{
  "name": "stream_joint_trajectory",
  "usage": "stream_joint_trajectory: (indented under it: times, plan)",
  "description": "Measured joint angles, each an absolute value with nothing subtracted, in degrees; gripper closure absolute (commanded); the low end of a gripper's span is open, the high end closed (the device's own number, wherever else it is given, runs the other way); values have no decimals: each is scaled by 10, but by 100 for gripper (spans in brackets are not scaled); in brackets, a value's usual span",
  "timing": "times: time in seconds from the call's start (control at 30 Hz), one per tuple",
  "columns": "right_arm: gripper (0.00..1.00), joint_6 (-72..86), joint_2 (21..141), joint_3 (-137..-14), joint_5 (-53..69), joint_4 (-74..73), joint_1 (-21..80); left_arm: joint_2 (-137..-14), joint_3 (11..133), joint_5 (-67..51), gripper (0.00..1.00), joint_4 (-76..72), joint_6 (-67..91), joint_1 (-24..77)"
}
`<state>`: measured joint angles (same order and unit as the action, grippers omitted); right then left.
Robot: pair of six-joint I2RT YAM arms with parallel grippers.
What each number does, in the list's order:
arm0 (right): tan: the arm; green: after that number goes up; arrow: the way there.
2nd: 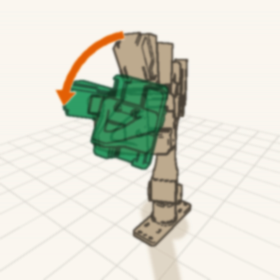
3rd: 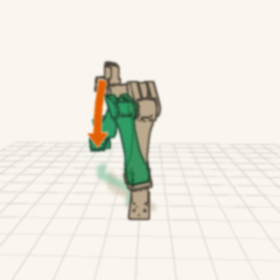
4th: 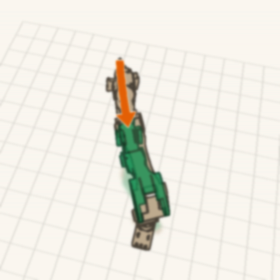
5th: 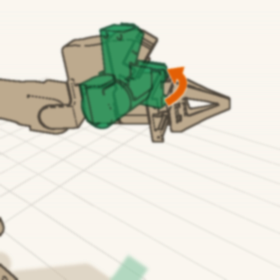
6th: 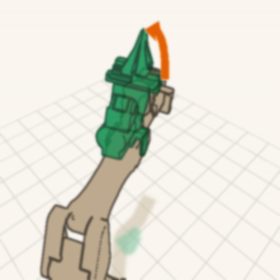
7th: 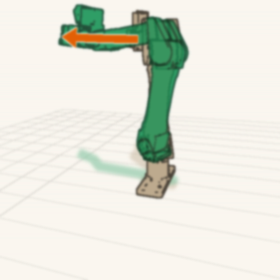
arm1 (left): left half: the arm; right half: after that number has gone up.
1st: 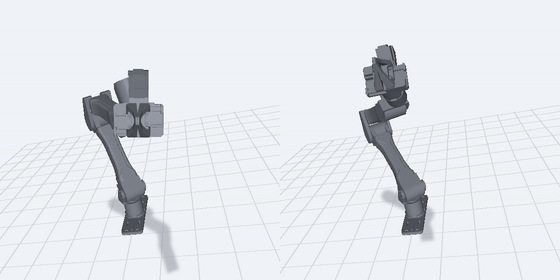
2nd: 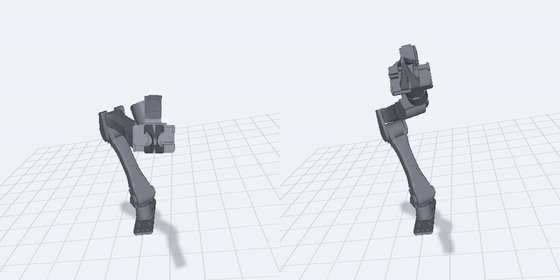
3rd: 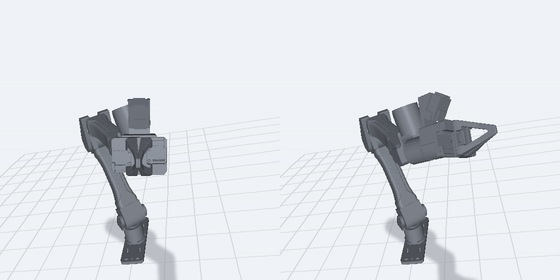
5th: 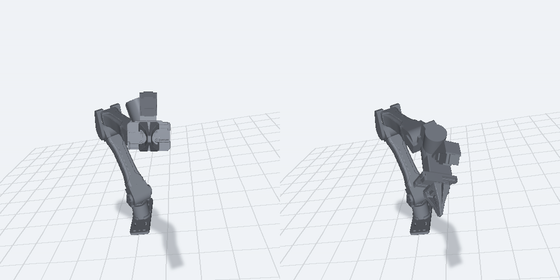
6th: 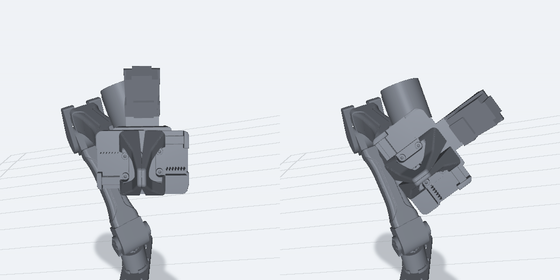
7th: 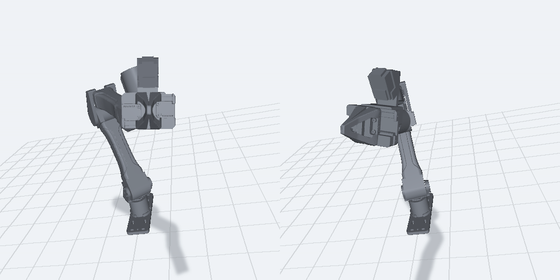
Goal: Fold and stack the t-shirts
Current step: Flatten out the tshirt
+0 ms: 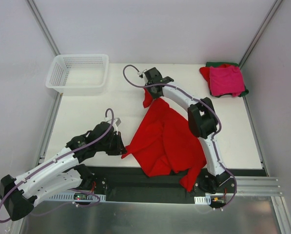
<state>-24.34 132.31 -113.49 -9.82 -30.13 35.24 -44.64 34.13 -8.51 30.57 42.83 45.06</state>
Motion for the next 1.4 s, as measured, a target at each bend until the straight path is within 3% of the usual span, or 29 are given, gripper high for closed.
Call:
stream_joint_trajectory:
  times: [0.3,0.53,0.57,0.63,0.67,0.73,0.77,0.87,1.13,1.4]
  plan:
    - [99,-276,1197,-1061,-386,-226,372,-428,343,-69,95,274,428,450]
    - [99,-305,1204,-1076,-429,-274,397,-418,344,-70,95,276,427,450]
    - [96,-305,1213,-1081,-417,-289,401,-416,344,-70,95,278,427,450]
    - [68,-293,1227,-1080,-377,-327,407,-414,344,-70,95,285,426,450]
    - [50,-285,1230,-1078,-350,-343,409,-414,344,-71,95,289,426,450]
    - [34,-269,1232,-1065,-284,-362,410,-415,344,-73,95,296,426,450]
    - [20,-265,1231,-1054,-242,-370,410,-415,344,-74,95,298,426,450]
    - [8,-249,1223,-1016,-113,-376,409,-415,344,-75,95,300,425,451]
    - [5,-202,1191,-995,161,-356,384,-415,344,-75,95,300,425,451]
    - [4,-89,1134,-994,327,-230,288,-416,344,-75,95,300,425,451]
